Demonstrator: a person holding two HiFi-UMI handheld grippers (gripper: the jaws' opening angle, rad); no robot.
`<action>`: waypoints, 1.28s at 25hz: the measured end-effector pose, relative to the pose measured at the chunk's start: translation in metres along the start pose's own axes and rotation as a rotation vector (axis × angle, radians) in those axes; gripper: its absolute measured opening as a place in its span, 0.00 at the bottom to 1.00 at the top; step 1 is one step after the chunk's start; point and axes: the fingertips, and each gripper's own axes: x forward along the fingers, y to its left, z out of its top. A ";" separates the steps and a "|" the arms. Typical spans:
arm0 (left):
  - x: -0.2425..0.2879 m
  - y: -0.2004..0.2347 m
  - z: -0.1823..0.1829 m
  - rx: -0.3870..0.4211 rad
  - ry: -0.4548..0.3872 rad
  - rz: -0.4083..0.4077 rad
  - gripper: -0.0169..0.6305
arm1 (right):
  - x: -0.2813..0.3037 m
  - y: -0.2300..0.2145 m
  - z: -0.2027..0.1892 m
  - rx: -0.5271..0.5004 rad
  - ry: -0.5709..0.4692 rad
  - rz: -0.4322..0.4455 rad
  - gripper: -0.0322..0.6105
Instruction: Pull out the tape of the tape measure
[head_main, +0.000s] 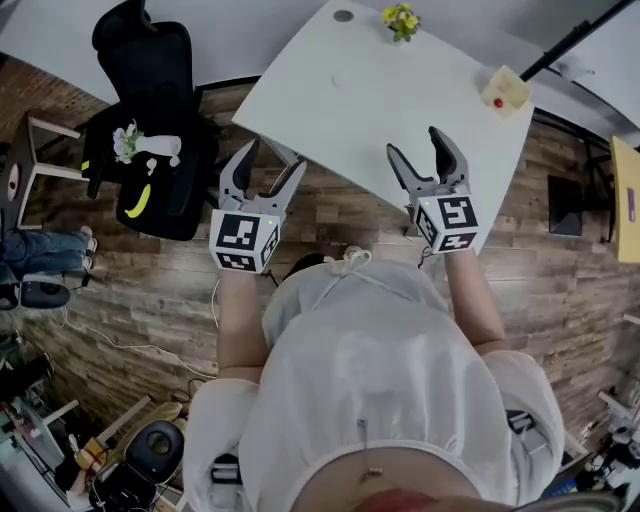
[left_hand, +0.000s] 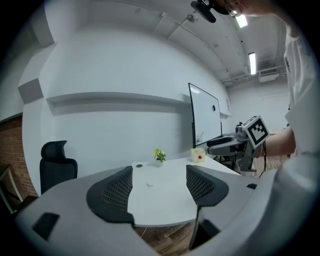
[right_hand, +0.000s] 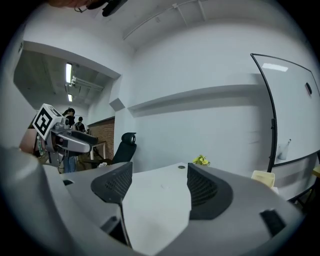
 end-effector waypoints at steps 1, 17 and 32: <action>0.014 0.000 -0.002 0.010 0.016 -0.014 0.55 | 0.005 -0.007 -0.002 0.004 0.008 -0.003 0.58; 0.238 0.033 -0.044 0.189 0.239 -0.388 0.55 | 0.094 -0.108 -0.036 0.117 0.141 -0.281 0.56; 0.347 0.035 -0.145 0.499 0.528 -0.889 0.55 | 0.157 -0.119 -0.090 0.248 0.289 -0.514 0.56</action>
